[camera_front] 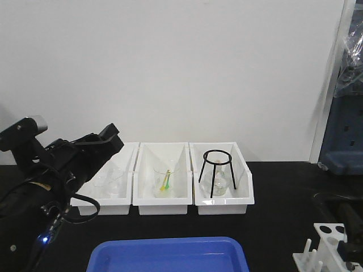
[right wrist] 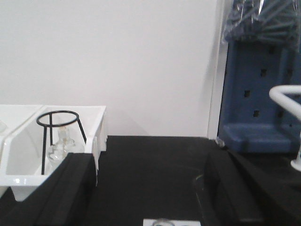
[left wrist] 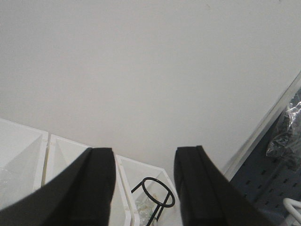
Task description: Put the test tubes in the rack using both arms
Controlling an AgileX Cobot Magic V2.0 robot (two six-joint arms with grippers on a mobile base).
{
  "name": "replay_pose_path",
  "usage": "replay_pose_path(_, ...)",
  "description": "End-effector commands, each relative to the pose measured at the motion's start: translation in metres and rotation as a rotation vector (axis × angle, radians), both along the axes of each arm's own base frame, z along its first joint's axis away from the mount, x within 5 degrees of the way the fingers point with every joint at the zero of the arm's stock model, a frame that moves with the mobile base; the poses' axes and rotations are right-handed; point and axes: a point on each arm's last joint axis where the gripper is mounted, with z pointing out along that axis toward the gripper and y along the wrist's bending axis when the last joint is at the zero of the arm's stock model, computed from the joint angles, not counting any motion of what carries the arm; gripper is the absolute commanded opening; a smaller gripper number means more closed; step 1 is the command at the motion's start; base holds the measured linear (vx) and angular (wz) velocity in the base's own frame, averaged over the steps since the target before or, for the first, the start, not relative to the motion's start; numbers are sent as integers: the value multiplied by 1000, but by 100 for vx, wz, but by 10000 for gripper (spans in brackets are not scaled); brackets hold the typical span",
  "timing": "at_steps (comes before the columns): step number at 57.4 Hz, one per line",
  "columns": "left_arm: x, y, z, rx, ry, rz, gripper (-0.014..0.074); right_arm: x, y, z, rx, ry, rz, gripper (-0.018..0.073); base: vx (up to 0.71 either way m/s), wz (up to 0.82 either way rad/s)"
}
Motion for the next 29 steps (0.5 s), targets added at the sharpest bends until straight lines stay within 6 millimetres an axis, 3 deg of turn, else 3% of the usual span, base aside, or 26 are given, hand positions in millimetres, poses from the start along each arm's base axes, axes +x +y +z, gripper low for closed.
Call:
replay_pose_path(1, -6, 6, 32, -49, -138, 24, 435, -15, 1, 51, -32, -105, -4, 517, 0, 0)
replay_pose_path(10, -6, 6, 32, -49, -138, 24, 435, -47, 1, 89, -31, -182, -43, 511, 0, 0)
replay_pose_path(20, -6, 6, 32, -49, -138, 24, 435, -70, 3, 101, -38, -242, -54, 510, 0, 0)
replay_pose_path(29, -6, 6, 32, -49, -138, 24, 435, -77, 4, 105, -41, -273, -54, 510, 0, 0)
